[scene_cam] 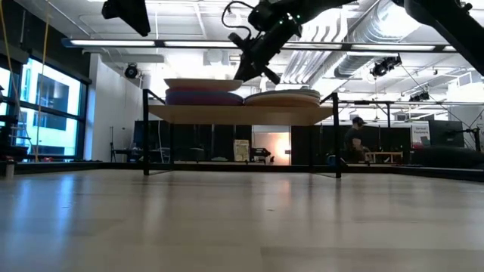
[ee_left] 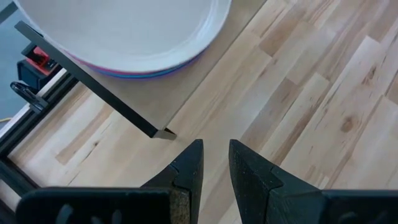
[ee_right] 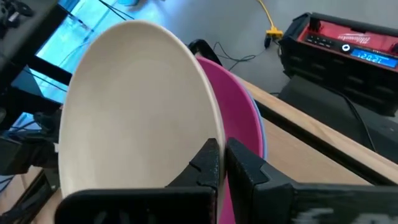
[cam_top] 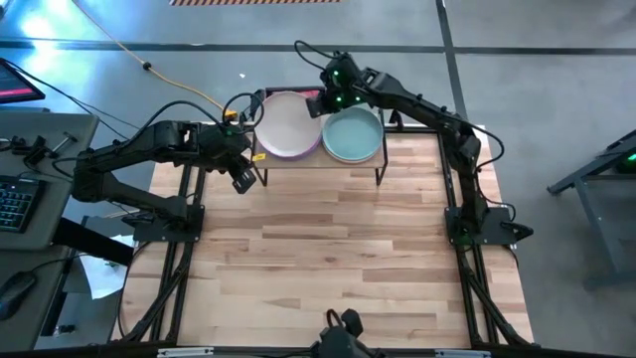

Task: Place and stack plates onto a shelf
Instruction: Stack the light grey plate on top of the pink stacked plates on the shelf

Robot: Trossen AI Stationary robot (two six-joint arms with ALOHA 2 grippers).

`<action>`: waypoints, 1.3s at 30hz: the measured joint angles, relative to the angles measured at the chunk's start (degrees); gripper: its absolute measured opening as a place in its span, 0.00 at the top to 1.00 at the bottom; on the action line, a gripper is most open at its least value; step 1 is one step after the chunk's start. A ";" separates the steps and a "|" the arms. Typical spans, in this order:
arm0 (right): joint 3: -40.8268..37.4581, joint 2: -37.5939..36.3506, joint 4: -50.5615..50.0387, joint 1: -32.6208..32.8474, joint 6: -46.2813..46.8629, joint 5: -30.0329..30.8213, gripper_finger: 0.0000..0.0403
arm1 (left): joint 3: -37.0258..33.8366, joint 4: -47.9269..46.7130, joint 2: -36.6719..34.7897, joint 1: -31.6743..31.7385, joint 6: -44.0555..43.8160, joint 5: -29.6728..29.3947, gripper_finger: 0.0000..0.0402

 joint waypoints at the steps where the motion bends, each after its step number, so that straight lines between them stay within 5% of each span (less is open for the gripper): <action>1: -0.02 0.04 -0.26 0.00 0.00 0.00 1.00 | 0.00 0.00 0.00 0.00 -0.14 0.01 0.83; 39: -0.06 1.63 1.44 1.29 -5.21 3.20 1.00 | 0.00 -0.02 -0.02 0.00 -0.26 0.45 0.83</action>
